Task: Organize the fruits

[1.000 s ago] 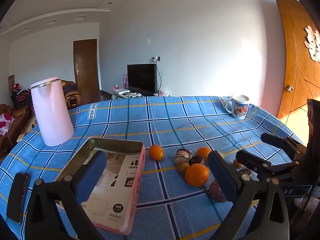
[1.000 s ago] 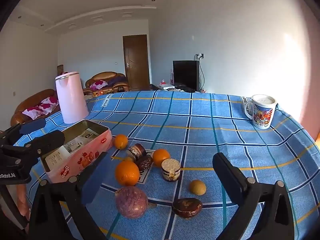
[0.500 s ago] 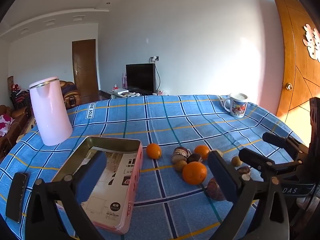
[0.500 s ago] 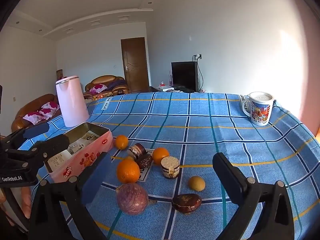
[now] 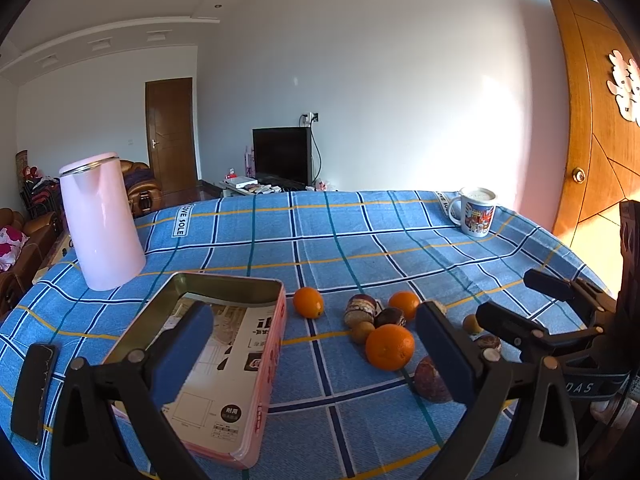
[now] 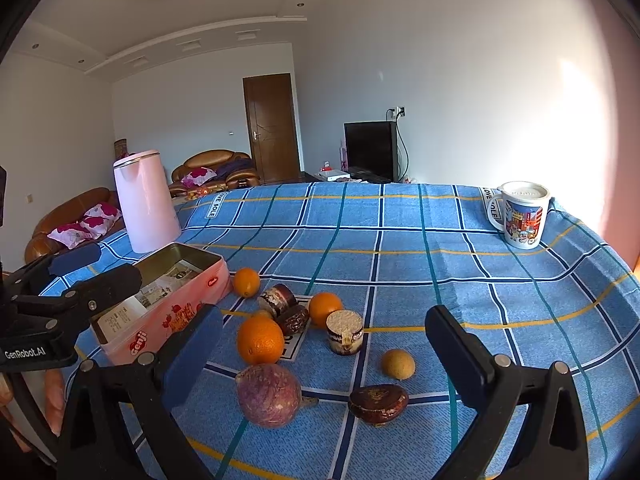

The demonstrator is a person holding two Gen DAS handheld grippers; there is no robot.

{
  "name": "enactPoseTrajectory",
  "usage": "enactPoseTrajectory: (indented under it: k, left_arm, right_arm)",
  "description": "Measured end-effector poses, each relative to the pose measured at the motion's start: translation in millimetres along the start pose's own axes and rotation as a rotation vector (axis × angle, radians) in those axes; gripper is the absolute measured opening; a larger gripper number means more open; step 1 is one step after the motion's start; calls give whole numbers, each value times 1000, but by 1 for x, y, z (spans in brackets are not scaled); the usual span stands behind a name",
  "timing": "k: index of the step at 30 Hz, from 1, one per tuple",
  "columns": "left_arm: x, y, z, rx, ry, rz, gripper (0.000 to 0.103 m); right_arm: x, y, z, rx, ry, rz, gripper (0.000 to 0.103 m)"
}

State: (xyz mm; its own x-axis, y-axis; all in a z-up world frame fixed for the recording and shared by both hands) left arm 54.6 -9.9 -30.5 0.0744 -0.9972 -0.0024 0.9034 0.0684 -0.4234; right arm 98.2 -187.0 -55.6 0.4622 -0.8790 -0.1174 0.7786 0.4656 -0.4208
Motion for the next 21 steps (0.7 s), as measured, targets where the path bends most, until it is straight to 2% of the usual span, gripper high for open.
enactPoseTrajectory:
  k: [21]
  left_arm:
    - [-5,-1,-2,2,-5,3,103]
  right_arm:
    - [-4,2,-3,-10,2,12,102]
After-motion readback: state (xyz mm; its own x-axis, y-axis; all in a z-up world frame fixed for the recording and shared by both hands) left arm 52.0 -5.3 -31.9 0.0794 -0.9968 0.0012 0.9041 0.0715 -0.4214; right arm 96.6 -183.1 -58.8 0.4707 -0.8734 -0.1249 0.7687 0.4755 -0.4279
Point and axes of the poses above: each gripper's, at about its wrist camera, not at the fingertips, and y roughly the way its jaws point, x to its right, z to its top, the point moved 6 cm from there along y, roughly the way its jaws point, and after that the axes turned 3 degrees about z, right-handed, at the moved point
